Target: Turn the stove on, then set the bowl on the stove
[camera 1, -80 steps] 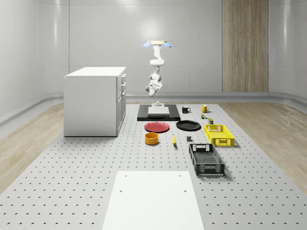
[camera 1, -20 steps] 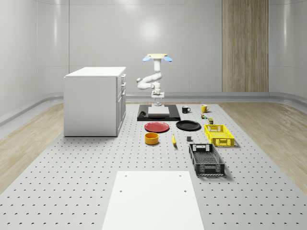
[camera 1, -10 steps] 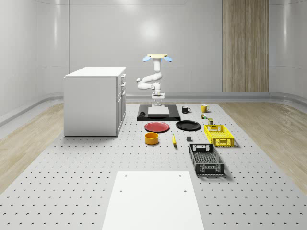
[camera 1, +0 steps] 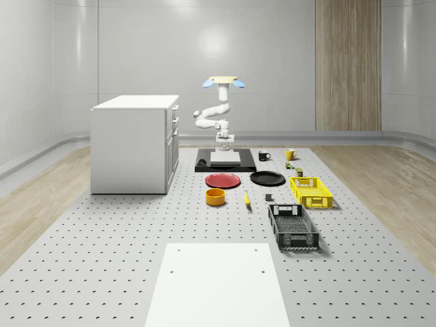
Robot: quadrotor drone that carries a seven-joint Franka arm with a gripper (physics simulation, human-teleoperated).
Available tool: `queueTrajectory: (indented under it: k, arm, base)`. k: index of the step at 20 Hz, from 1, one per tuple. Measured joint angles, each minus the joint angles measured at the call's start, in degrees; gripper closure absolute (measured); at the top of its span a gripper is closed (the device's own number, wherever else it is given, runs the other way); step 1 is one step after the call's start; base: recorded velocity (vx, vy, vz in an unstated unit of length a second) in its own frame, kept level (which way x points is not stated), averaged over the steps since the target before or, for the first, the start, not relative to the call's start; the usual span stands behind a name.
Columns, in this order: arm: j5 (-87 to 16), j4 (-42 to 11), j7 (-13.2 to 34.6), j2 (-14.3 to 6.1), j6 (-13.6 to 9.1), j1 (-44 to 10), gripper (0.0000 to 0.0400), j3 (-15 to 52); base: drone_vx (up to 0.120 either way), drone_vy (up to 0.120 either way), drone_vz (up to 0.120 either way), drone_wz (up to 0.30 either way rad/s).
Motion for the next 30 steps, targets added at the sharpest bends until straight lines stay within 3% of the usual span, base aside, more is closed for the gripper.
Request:
queueTrajectory:
  k: [5, 17, 30]
  arm:
    - [-1.3, 0.9, 0.0, -0.3, 1.3, -0.5, 0.0, -1.4]
    - [-1.3, 2.9, 0.2, 0.2, 1.8, -2.3, 0.0, -1.2]
    - [-1.8, 3.2, 3.4, 1.2, 1.1, -5.3, 0.0, -1.3]
  base:
    - [0.0, 0.0, 0.0, 0.0]
    - [0.0, 0.0, 0.0, 0.0]
    - [0.0, 0.0, 0.0, 0.0]
